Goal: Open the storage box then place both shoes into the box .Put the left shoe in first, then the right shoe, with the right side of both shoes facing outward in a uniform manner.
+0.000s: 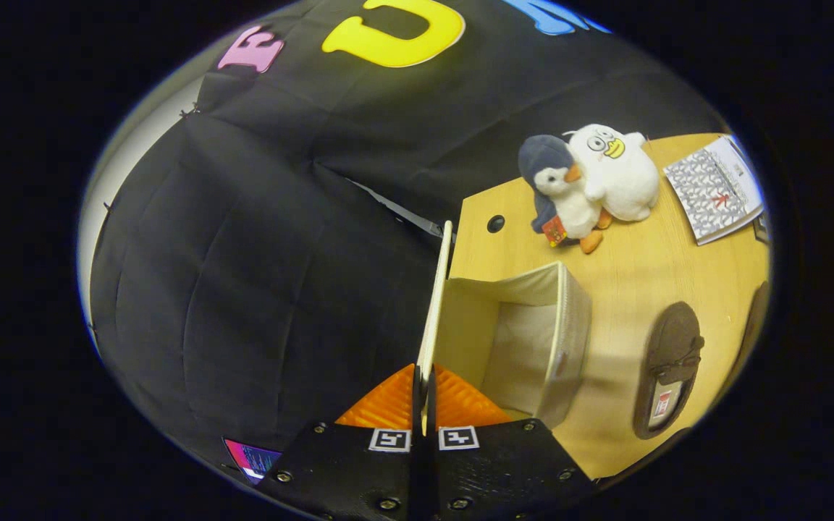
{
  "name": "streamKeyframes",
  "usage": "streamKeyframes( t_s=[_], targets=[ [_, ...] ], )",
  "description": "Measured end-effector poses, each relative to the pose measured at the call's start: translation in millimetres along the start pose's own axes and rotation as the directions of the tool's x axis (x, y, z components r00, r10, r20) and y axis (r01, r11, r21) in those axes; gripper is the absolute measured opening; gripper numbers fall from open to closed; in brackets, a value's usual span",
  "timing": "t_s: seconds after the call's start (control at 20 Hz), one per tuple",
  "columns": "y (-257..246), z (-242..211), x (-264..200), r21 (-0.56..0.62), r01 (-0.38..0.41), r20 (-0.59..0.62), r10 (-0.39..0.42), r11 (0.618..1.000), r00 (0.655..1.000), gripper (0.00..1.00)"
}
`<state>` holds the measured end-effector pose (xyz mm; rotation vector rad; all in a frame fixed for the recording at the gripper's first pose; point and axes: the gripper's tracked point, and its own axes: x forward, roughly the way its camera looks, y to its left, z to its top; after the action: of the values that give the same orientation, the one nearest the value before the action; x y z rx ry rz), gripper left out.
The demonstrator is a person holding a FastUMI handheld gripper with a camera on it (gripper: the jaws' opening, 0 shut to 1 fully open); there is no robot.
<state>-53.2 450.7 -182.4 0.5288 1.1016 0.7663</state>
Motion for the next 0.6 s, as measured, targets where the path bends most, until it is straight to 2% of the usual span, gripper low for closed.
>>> streamKeyframes(
  t_s=[0.35,0.6],
  targets=[
    [104,8,67,-0.061,-0.01,-0.041,0.007,0.998,0.999,0.0],
    [134,-7,146,-0.062,-0.003,-0.074,-0.002,0.998,0.997,0.01]
  ],
)
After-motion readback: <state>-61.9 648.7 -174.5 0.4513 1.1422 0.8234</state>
